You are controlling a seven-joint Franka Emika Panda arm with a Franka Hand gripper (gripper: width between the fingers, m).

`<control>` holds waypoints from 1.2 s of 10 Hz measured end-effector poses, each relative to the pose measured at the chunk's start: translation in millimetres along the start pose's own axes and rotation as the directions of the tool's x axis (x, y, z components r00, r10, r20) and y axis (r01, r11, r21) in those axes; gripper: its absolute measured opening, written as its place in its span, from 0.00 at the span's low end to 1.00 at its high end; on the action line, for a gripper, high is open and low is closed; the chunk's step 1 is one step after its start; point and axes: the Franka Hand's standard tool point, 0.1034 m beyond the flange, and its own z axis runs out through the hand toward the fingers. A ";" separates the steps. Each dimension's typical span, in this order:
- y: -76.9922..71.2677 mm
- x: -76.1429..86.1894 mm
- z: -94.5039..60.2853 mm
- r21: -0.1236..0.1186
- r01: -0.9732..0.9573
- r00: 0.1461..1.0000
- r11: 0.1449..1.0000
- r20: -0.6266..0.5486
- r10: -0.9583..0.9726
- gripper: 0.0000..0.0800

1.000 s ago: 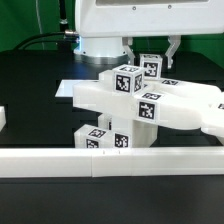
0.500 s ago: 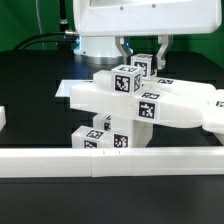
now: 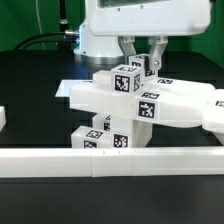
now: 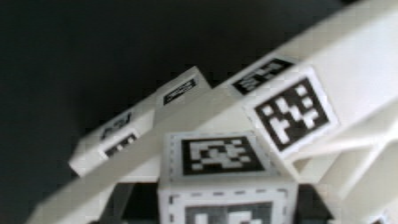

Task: Assemble chair

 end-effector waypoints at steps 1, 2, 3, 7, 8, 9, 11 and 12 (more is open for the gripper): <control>0.3 0.3 0.0 0.000 -0.091 0.996 0.996 0.003 0.091 0.36; 0.7 1.0 0.1 0.005 -0.180 0.984 0.984 0.011 0.180 0.36; 1.0 0.8 0.4 0.007 -0.303 0.953 0.953 0.021 0.303 0.36; -0.3 -2.4 1.6 0.002 -0.400 0.916 0.916 0.023 0.400 0.50; -1.8 -5.8 1.9 0.002 -0.355 0.935 0.935 0.024 0.355 0.67; -0.7 -4.3 2.6 0.003 -0.291 0.956 0.957 0.023 0.291 0.78; -0.2 -3.9 3.0 0.004 -0.154 0.988 0.988 0.020 0.154 0.80; 0.6 -3.9 3.6 -0.003 -0.042 0.999 0.999 0.016 0.042 0.81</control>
Offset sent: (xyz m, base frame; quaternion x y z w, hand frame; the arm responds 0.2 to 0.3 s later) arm -0.0054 -0.0058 -0.0068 -0.0414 -0.0033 0.1980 0.9793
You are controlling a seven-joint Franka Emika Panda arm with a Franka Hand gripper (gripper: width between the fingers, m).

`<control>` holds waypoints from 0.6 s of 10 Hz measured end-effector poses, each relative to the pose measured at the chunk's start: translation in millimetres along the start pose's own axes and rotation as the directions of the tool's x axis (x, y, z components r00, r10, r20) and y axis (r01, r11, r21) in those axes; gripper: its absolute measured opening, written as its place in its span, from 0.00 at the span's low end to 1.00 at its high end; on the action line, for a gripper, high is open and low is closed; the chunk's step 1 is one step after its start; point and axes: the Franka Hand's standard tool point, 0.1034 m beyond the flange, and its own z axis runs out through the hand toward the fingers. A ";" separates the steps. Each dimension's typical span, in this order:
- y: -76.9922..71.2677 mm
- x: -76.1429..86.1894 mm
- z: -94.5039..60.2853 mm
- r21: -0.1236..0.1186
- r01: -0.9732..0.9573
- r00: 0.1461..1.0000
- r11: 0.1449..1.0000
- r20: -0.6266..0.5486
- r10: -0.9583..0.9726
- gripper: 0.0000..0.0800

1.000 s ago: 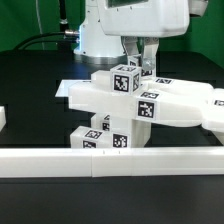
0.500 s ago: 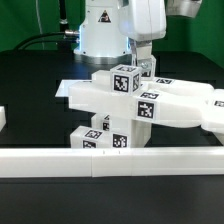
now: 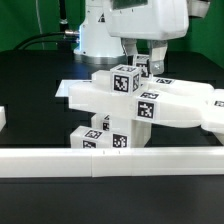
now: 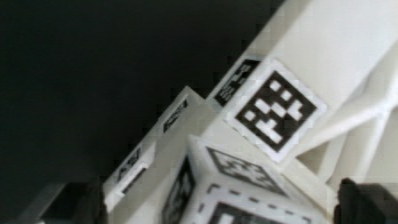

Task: Assemble chair

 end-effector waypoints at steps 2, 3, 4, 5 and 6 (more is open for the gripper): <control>2.7 -0.2 1.7 -0.061 0.289 0.957 0.955 -0.013 -0.290 0.81; 1.9 -1.4 0.8 -0.078 0.387 0.922 0.919 -0.001 -0.388 0.81; 0.0 -2.0 0.0 -0.092 0.487 0.872 0.868 0.014 -0.488 0.81; -2.8 -2.8 -1.1 -0.098 0.558 0.830 0.824 0.031 -0.558 0.81; -3.2 -1.3 -1.7 -0.094 0.637 0.771 0.765 0.040 -0.636 0.81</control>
Offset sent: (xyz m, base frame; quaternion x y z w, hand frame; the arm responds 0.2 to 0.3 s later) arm 0.0102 0.0025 0.0040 -0.0590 -0.0051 -0.3128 0.9480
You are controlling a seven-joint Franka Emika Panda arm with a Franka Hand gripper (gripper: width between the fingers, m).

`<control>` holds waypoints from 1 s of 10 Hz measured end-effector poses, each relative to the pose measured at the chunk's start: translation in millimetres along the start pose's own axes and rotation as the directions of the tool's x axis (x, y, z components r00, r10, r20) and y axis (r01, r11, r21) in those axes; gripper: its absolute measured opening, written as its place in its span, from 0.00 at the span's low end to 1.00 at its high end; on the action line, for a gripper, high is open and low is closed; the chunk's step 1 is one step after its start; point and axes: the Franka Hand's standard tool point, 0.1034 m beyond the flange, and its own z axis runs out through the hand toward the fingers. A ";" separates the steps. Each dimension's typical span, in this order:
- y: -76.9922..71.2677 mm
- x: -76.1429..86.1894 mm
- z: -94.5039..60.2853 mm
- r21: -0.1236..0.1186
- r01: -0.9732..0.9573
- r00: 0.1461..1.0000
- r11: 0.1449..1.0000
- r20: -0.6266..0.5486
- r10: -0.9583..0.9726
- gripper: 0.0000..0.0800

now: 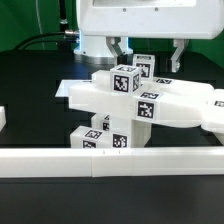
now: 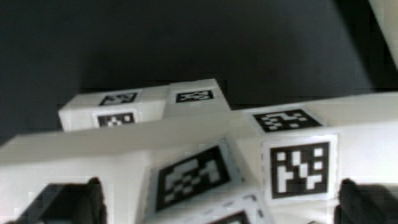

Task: Assemble chair

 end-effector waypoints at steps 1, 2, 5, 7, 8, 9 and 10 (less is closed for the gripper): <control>1.7 1.3 -0.4 0.000 0.084 0.996 0.996 0.000 -0.084 0.81; 3.3 2.8 -0.9 0.001 0.161 0.987 0.987 -0.001 -0.161 0.81; 7.9 5.1 -0.9 0.000 0.295 0.956 0.956 -0.001 -0.295 0.70; 7.8 5.1 -0.9 0.001 0.294 0.956 0.956 -0.002 -0.294 0.35; 7.8 5.1 -0.9 0.001 0.270 0.963 0.963 -0.002 -0.270 0.35; 7.8 5.0 -0.8 0.003 0.252 0.968 0.968 -0.003 -0.252 0.35; 8.3 4.9 -0.7 0.004 0.181 0.983 0.983 -0.007 -0.181 0.35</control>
Offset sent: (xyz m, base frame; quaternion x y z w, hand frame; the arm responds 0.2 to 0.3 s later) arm -0.0011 -0.0065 -0.0005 0.0261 -0.0056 -0.1858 0.9822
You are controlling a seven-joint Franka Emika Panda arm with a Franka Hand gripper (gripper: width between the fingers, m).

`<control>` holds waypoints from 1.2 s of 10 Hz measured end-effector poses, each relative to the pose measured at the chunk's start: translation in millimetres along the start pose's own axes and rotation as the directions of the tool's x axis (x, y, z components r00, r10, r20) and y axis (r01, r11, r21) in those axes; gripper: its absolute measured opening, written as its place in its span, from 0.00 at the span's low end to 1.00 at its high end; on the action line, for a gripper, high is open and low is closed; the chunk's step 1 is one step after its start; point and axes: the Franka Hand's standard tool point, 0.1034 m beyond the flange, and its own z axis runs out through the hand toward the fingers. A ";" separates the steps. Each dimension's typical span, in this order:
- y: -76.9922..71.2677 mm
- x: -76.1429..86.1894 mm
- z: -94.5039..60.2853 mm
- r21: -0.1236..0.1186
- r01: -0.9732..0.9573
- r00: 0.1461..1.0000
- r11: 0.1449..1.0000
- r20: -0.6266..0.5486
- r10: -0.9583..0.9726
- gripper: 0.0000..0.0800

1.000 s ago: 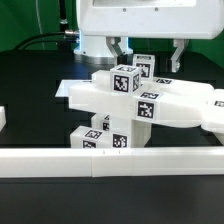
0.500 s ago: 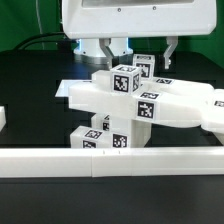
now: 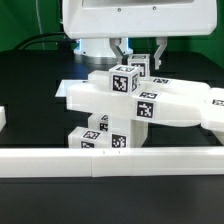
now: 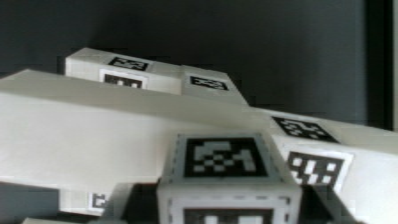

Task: Assemble chair

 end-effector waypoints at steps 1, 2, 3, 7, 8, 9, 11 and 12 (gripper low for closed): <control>0.2 0.6 0.2 0.003 -0.100 0.995 0.995 -0.011 0.100 0.35; 0.6 0.2 0.2 0.016 -0.236 0.971 0.972 -0.024 0.236 0.35; 0.2 -0.8 0.4 0.026 -0.360 0.932 0.933 -0.033 0.361 0.35; -1.8 -0.9 0.4 0.038 -0.545 0.838 0.838 -0.027 0.546 0.36; -2.0 -0.9 0.4 0.040 -0.601 0.798 0.798 -0.024 0.602 0.36; -1.7 -1.0 0.6 0.046 -0.647 0.761 0.761 -0.018 0.648 0.36; -0.2 -1.4 1.1 0.074 -0.797 0.602 0.599 0.023 0.798 0.36; -0.6 -1.5 1.3 0.079 -0.870 0.490 0.486 0.047 0.870 0.36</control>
Offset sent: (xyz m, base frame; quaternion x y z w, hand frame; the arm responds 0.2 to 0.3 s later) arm -0.0087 -0.0093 -0.0043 -0.0402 0.0267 0.2806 0.9586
